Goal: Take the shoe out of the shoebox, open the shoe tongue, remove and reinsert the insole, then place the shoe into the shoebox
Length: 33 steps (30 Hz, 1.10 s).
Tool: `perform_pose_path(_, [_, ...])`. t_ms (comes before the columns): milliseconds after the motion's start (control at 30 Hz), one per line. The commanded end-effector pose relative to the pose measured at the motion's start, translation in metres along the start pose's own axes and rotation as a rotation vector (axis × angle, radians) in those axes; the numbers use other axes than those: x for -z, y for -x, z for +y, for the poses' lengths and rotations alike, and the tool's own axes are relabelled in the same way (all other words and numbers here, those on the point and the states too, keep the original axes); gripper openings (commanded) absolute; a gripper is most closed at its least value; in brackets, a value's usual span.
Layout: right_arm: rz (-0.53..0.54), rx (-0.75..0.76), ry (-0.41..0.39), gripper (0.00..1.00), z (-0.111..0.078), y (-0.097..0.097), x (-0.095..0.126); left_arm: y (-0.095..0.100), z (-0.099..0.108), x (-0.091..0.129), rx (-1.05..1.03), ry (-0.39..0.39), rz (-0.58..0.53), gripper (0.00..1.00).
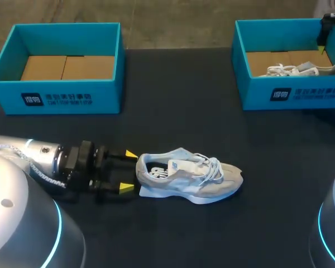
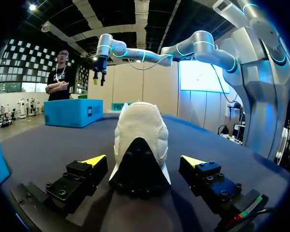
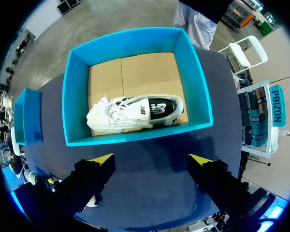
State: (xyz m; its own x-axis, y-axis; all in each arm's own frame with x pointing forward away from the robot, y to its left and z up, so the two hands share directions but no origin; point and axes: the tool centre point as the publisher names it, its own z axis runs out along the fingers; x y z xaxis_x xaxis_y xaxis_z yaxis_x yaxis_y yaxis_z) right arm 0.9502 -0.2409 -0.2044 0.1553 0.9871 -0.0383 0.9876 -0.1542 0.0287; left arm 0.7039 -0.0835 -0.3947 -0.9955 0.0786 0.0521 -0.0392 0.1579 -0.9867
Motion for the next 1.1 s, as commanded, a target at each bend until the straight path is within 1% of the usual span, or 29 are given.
perform_pose_path(33, [-0.001, -0.001, 0.001, 1.00, 0.000, 0.000, 0.000, -0.001, 0.001, -0.009, 0.001, 0.005, -0.017, 1.00])
perform_pose_path(333, [-0.001, -0.001, 0.001, 1.00, 0.000, 0.000, 0.000, -0.002, 0.001, -0.023, 0.012, 0.003, -0.031, 1.00])
perform_pose_path(500, [-0.001, -0.001, 0.001, 1.00, 0.000, 0.000, 0.000, -0.003, 0.004, -0.030, 0.005, 0.018, -0.034, 1.00])
perform_pose_path(833, [-0.001, -0.001, 0.001, 1.00, 0.000, 0.000, 0.000, 0.003, 0.004, -0.035, 0.007, 0.016, -0.042, 1.00])
perform_pose_path(1100, [-0.001, -0.001, 0.001, 1.00, 0.000, 0.000, 0.000, 0.006, 0.005, -0.047, 0.006, 0.024, -0.024, 1.00])
